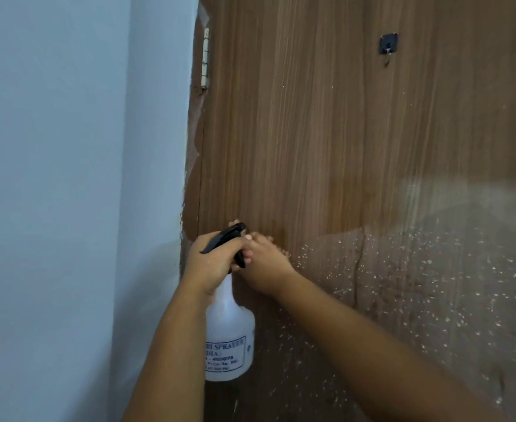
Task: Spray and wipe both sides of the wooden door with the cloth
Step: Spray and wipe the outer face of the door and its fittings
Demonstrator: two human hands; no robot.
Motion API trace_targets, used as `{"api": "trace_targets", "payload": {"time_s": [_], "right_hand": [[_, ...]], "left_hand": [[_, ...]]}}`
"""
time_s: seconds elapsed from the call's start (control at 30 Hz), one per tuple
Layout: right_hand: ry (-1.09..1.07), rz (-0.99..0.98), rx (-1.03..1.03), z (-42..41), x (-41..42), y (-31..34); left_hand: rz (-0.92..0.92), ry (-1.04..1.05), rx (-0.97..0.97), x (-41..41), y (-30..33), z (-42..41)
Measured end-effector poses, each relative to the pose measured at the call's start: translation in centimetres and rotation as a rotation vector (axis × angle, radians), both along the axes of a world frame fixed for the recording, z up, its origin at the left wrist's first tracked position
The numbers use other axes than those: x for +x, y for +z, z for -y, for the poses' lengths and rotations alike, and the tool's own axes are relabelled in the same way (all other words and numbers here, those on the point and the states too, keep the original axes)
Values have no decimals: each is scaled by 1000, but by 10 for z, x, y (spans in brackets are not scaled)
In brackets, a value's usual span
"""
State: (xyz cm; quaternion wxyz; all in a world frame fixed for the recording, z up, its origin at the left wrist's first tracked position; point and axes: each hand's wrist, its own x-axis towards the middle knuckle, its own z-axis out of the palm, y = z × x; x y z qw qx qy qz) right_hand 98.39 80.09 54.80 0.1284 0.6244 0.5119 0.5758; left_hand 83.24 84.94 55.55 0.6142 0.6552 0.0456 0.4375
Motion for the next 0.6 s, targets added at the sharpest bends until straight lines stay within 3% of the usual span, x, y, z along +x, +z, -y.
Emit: {"api": "trace_targets", "payload": {"time_s": [0.1,0.2,0.4,0.6], "right_hand": [[-25,-34,13,7,-3,-5],[35,-124,445,45,14,31],[49,-330,1229,198,46,115],[9,-324,1383,180,46,104]], "left_hand": [[-9,-27,22,1,3,-4],[-36,-46,34,10,1,-3],[-76,-148,47,29,-8,14],[-122,-236,90,31,-2,29]]}}
